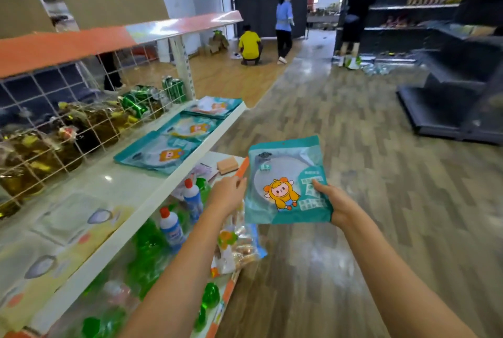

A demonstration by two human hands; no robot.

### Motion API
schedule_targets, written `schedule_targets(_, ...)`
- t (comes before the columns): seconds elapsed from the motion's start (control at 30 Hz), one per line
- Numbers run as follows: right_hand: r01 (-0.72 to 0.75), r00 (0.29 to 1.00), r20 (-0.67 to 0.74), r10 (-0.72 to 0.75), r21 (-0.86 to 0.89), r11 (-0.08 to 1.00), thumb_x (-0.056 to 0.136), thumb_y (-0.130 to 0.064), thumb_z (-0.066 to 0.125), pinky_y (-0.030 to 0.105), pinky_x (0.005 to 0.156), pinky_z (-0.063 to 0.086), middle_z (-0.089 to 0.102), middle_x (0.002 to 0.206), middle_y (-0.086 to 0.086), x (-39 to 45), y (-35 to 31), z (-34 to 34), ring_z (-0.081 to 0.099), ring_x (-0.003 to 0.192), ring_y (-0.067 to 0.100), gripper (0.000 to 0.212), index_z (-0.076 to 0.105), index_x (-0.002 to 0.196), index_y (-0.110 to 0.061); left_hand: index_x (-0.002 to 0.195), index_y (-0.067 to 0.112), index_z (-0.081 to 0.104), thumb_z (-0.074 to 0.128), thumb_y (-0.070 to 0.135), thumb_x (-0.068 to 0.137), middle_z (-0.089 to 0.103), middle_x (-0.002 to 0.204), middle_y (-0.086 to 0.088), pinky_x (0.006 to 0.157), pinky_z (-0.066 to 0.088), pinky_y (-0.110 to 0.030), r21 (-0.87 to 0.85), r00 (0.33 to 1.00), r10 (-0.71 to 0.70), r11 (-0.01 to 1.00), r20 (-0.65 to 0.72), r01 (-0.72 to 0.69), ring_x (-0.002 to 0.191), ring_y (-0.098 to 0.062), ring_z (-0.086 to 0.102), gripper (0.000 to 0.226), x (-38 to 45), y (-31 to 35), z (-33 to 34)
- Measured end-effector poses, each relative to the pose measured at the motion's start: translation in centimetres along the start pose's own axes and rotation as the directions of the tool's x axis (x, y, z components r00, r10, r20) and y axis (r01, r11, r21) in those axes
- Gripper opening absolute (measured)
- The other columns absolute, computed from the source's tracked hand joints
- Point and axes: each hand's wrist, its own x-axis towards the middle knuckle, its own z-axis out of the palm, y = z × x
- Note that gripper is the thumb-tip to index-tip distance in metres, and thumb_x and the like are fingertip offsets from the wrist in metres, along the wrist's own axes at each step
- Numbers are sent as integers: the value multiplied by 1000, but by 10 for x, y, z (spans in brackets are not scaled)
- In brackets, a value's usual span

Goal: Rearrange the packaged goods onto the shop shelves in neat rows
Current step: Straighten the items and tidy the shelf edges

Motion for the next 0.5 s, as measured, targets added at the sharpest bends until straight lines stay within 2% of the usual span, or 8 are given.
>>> schedule_targets(0.1,24,1000,12,-24,11,1000,95,-15,54,35,52,59,73,69,6,36,-19,9,70,57,20,6,58,93,-11,110,6,59,31,32,102,61,116,-21,85,44,-38,20,1000,7,1000,-11,-7,104,-35,57,39,39,4,-5)
schedule_targets(0.27,23,999,44,-22,-4,1000,95,-14,53,34,49,58,73,65,5,91,-43,23,70,54,19,6,56,93,-9,119,12,58,30,35,101,63,117,-13,80,44,-35,-45,999,-5,999,-40,3,103,-28,59,40,91,-1,-5)
schedule_targets(0.4,6,996,95,-5,-18,1000,96,-14,52,34,49,58,73,64,4,138,-61,34,70,53,18,7,57,93,-10,105,7,61,31,33,102,65,109,-14,84,47,-38,4,998,-49,999,-49,49,100,-30,60,39,129,-5,-8)
schedule_targets(0.5,-2,989,147,7,-37,999,96,-14,51,35,50,59,73,65,4,178,-78,45,70,54,18,7,58,95,-11,100,8,61,31,37,101,65,106,-17,86,49,-38,-44,988,-142,989,-66,139,100,-33,60,42,161,-8,-11)
